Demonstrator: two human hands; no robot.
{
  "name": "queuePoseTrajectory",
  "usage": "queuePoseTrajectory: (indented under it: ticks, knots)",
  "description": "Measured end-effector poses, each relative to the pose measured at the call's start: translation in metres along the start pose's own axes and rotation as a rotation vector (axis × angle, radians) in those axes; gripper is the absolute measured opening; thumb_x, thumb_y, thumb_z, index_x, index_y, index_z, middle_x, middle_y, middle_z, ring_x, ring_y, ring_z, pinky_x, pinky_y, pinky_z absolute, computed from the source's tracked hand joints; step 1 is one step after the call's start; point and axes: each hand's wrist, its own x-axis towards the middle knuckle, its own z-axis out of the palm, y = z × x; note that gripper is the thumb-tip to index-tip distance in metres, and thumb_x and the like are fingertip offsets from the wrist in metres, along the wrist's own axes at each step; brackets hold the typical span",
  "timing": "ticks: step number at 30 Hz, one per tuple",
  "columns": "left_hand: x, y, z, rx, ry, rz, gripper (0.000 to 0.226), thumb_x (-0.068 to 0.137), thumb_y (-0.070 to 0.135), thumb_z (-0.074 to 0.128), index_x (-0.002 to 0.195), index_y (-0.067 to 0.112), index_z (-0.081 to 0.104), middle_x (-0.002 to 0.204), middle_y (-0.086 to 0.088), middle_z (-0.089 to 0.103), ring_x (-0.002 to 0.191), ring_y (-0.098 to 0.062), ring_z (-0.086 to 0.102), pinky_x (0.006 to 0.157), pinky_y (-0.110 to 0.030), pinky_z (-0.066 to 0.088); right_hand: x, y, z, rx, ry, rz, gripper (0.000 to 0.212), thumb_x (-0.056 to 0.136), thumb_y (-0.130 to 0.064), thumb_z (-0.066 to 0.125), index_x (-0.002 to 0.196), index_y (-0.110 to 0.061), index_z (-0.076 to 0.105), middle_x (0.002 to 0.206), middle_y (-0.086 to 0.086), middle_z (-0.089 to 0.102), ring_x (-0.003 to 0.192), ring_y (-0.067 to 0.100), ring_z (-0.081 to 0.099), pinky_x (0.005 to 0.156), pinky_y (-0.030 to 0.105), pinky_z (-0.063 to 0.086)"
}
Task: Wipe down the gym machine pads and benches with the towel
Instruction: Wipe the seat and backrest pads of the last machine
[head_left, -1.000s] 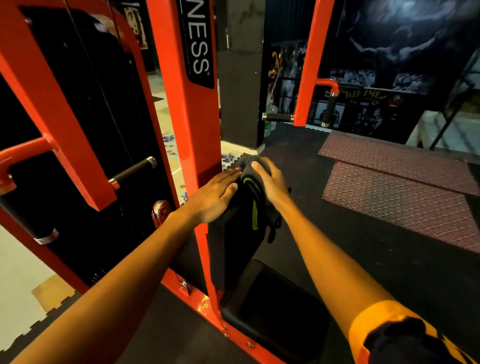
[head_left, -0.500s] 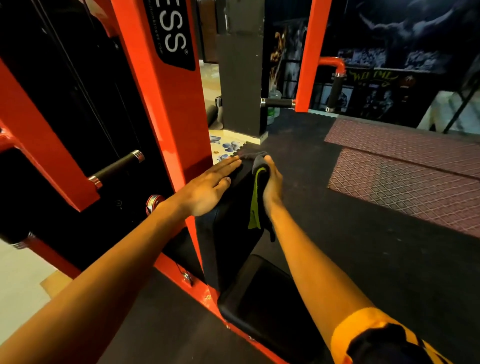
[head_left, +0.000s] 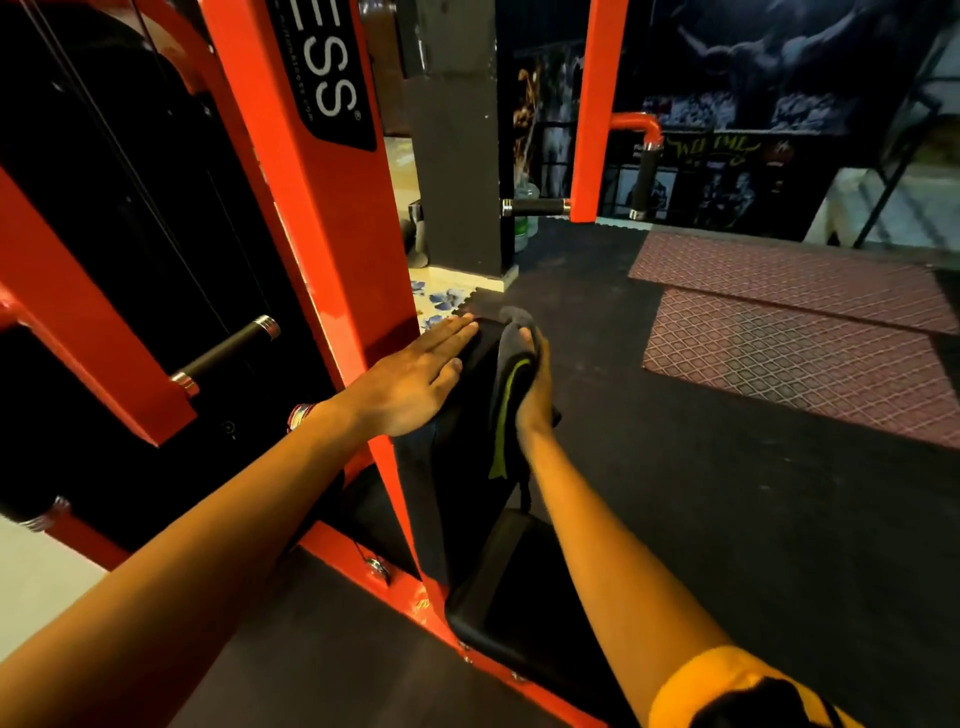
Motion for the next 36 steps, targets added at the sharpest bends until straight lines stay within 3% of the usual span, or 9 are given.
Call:
queuePoseTrajectory:
  ticks: [7, 11, 14, 16, 21, 25, 28, 31, 36]
  knots:
    - [0.014, -0.01, -0.015, 0.023, -0.155, 0.111, 0.056, 0.112, 0.022, 0.028, 0.163, 0.017, 0.007, 0.17, 0.006, -0.001, 0.155, -0.007, -0.005, 0.114, -0.007, -0.006, -0.045, -0.024, 0.02, -0.258, 0.024, -0.274, 0.047, 0.092, -0.077, 0.042, 0.138, -0.073, 0.034, 0.168, -0.011, 0.024, 0.156, 0.009, 0.019, 0.128, 0.044, 0.017]
    - [0.016, -0.015, -0.014, -0.021, -0.172, 0.156, 0.055, 0.113, 0.025, 0.027, 0.164, 0.017, 0.006, 0.168, 0.012, -0.004, 0.146, 0.006, -0.01, 0.103, 0.004, -0.014, -0.072, 0.008, 0.01, -0.24, 0.049, -0.302, 0.069, 0.099, -0.069, 0.039, 0.158, -0.042, 0.017, 0.172, -0.003, 0.011, 0.156, 0.001, 0.01, 0.126, 0.02, 0.01]
    - [0.018, -0.018, -0.01, -0.071, -0.18, 0.177, 0.055, 0.113, 0.025, 0.027, 0.163, 0.016, 0.008, 0.169, 0.011, -0.005, 0.144, 0.007, -0.012, 0.102, 0.005, -0.014, -0.052, 0.003, 0.011, -0.077, 0.094, 0.03, 0.066, 0.105, -0.052, 0.048, 0.161, -0.025, 0.028, 0.166, -0.002, 0.031, 0.152, 0.011, 0.029, 0.125, 0.028, 0.022]
    - [0.021, -0.019, -0.007, -0.105, -0.176, 0.199, 0.055, 0.113, 0.021, 0.028, 0.163, 0.012, 0.009, 0.171, 0.005, -0.003, 0.147, 0.004, -0.012, 0.103, 0.004, -0.014, -0.033, -0.009, 0.015, 0.08, 0.113, 0.152, 0.078, 0.093, -0.071, 0.056, 0.157, -0.028, 0.042, 0.16, -0.003, 0.044, 0.147, 0.015, 0.04, 0.125, 0.039, 0.028]
    - [0.025, -0.025, -0.006, -0.107, -0.192, 0.279, 0.057, 0.11, 0.009, 0.033, 0.161, 0.004, 0.008, 0.17, -0.005, -0.003, 0.157, -0.017, -0.01, 0.127, -0.028, -0.003, -0.075, -0.034, 0.039, 0.008, 0.135, -0.112, 0.064, 0.103, -0.049, 0.054, 0.16, -0.033, 0.03, 0.167, -0.012, 0.027, 0.153, 0.004, 0.025, 0.124, 0.025, 0.023]
    - [0.03, -0.026, -0.003, -0.098, -0.195, 0.266, 0.056, 0.113, 0.022, 0.026, 0.162, 0.009, 0.004, 0.171, -0.002, -0.008, 0.156, -0.012, -0.012, 0.12, -0.018, -0.009, -0.119, 0.004, 0.036, -0.147, 0.142, -0.209, 0.073, 0.1, -0.055, 0.049, 0.163, -0.025, 0.025, 0.168, -0.013, 0.025, 0.151, -0.005, 0.024, 0.12, 0.013, 0.022]
    - [0.028, -0.021, -0.004, -0.078, -0.207, 0.259, 0.057, 0.113, 0.026, 0.024, 0.163, 0.008, 0.004, 0.171, -0.003, -0.007, 0.157, -0.013, -0.01, 0.119, -0.019, -0.007, -0.119, 0.016, 0.035, 0.093, 0.306, 0.021, 0.047, 0.109, -0.042, 0.045, 0.151, -0.02, 0.044, 0.156, -0.002, 0.045, 0.142, 0.01, 0.044, 0.123, 0.029, 0.03]
    - [0.021, -0.02, -0.008, -0.055, -0.213, 0.291, 0.057, 0.113, 0.03, 0.024, 0.163, 0.007, 0.005, 0.171, -0.004, -0.006, 0.157, -0.015, -0.01, 0.121, -0.023, -0.007, -0.116, 0.002, 0.044, 0.191, 0.41, 0.296, 0.058, 0.103, -0.06, 0.044, 0.138, -0.018, 0.062, 0.139, 0.009, 0.064, 0.126, 0.023, 0.06, 0.115, 0.041, 0.043]
    - [0.008, -0.031, -0.009, -0.048, -0.156, 0.433, 0.055, 0.112, 0.024, 0.032, 0.16, 0.0, 0.018, 0.17, -0.015, 0.008, 0.158, -0.027, 0.003, 0.126, -0.035, 0.002, -0.145, -0.01, 0.087, -0.236, 0.557, -0.08, 0.076, 0.091, -0.081, 0.044, 0.155, -0.041, 0.041, 0.153, -0.01, 0.053, 0.137, 0.012, 0.051, 0.11, 0.027, 0.039]
